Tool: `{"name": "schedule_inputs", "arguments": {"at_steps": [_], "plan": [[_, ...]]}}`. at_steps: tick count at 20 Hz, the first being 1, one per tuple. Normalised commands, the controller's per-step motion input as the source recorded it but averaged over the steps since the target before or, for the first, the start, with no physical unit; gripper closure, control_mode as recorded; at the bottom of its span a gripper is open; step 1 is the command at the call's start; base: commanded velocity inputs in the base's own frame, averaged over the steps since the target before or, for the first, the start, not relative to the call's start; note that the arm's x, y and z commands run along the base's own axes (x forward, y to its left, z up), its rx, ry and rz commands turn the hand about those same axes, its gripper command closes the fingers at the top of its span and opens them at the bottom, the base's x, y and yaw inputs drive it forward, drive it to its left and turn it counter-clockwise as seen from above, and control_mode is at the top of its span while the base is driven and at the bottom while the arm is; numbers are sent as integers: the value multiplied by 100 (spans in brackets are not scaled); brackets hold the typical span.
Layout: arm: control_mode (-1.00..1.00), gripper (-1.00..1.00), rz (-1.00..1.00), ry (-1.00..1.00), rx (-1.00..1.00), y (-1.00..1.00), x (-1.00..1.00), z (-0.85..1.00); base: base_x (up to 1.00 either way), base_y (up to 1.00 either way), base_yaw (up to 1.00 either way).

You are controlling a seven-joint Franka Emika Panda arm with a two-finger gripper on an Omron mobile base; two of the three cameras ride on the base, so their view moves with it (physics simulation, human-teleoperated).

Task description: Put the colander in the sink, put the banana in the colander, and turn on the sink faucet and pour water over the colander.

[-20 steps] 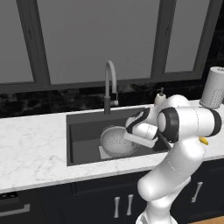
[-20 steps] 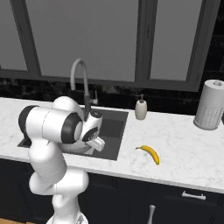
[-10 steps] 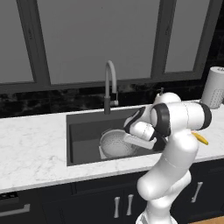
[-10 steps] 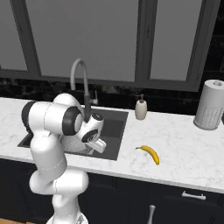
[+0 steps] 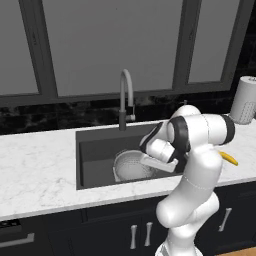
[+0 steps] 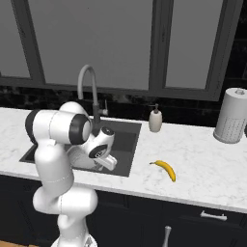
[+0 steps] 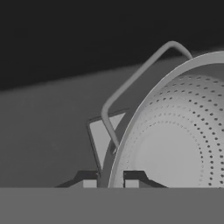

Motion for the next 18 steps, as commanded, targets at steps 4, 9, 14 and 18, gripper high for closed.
{"name": "schedule_inputs", "arguments": {"at_steps": [4, 9, 14, 18], "plan": [[-100, 100, 0, 0, 0, 14, 17, -16, 0, 0, 0], [-100, 100, 0, 0, 0, 14, 22, -16, 0, 0, 0], [-100, 100, 0, 0, 0, 7, 9, -19, 0, 0, 0], [-100, -100, 0, 0, 0, 4, -3, 0, 0, 0, 0]]}}
